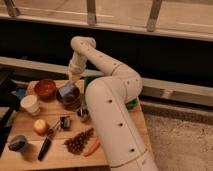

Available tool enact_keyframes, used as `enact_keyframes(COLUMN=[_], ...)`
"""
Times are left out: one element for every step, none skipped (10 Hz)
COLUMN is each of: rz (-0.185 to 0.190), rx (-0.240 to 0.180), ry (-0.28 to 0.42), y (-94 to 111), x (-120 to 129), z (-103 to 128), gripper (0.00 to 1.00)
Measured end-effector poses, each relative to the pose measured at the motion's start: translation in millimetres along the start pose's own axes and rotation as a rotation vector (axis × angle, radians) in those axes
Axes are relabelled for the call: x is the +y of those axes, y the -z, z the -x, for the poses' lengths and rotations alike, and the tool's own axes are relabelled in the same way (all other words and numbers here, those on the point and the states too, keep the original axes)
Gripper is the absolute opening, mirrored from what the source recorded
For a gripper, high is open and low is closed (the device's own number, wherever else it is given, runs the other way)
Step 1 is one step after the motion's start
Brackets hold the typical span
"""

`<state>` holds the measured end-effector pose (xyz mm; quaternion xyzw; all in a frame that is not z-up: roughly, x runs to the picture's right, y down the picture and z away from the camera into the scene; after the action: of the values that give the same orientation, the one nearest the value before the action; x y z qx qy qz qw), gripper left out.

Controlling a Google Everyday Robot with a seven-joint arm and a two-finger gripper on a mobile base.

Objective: Wipe purple bowl with sponge

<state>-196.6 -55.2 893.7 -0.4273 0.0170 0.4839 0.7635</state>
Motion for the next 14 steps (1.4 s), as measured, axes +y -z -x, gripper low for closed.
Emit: enact_keyframes(rz=[0.015,0.025,0.031,0.024,0.013,-0.005,-0.024,-0.04,-0.05,-0.052,-0.047,-0.036,-0.025,-0.005], rx=[0.011,0.016,0.023,0.03,0.033,0.029,0.025,0.017,0.016,0.014,0.011,0.003,0.003,0.008], ry=[0.017,0.024,0.027,0.021,0.009,-0.015,-0.039,-0.051,-0.057,-0.048,-0.031,-0.01,0.007,0.028], y=[-6,-8,-10,-6,-3,5,12,18,20,21,17,12,6,-3], x=[10,15,18,17,13,3,-10,-20,-27,-28,-23,-14,-4,11], z=[-3,-8,-13,-25,-32,-40,-44,-40,-34,-26,-17,-5,2,5], gripper=[0.0,0.0,0.0,0.0,0.0,0.0,0.0,0.0,0.0,0.0,0.0,0.0,0.0,0.0])
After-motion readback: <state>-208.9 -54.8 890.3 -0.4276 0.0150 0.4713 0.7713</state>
